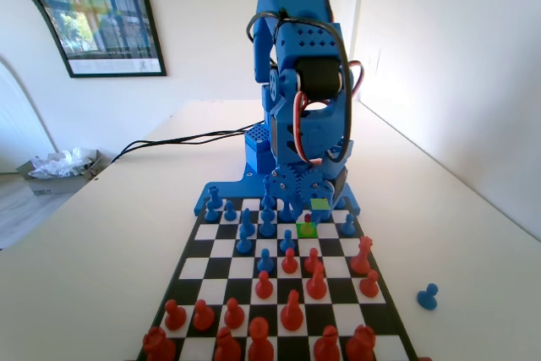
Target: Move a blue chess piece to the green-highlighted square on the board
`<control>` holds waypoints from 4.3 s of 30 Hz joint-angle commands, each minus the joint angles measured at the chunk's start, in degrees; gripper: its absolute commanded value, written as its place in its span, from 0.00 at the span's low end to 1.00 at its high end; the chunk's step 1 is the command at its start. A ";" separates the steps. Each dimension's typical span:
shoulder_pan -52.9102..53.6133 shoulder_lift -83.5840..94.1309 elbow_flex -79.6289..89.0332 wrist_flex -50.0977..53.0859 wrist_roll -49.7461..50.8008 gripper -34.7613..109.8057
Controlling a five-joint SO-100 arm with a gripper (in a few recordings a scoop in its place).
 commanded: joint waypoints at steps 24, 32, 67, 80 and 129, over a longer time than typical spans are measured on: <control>4.92 10.28 -10.02 9.14 -2.72 0.25; 11.51 19.95 -17.23 21.01 -6.59 0.25; 59.68 11.95 -12.92 23.20 -34.19 0.25; 56.25 -0.53 -9.76 -0.70 -28.48 0.25; 59.85 -8.53 -2.46 -14.06 -35.77 0.26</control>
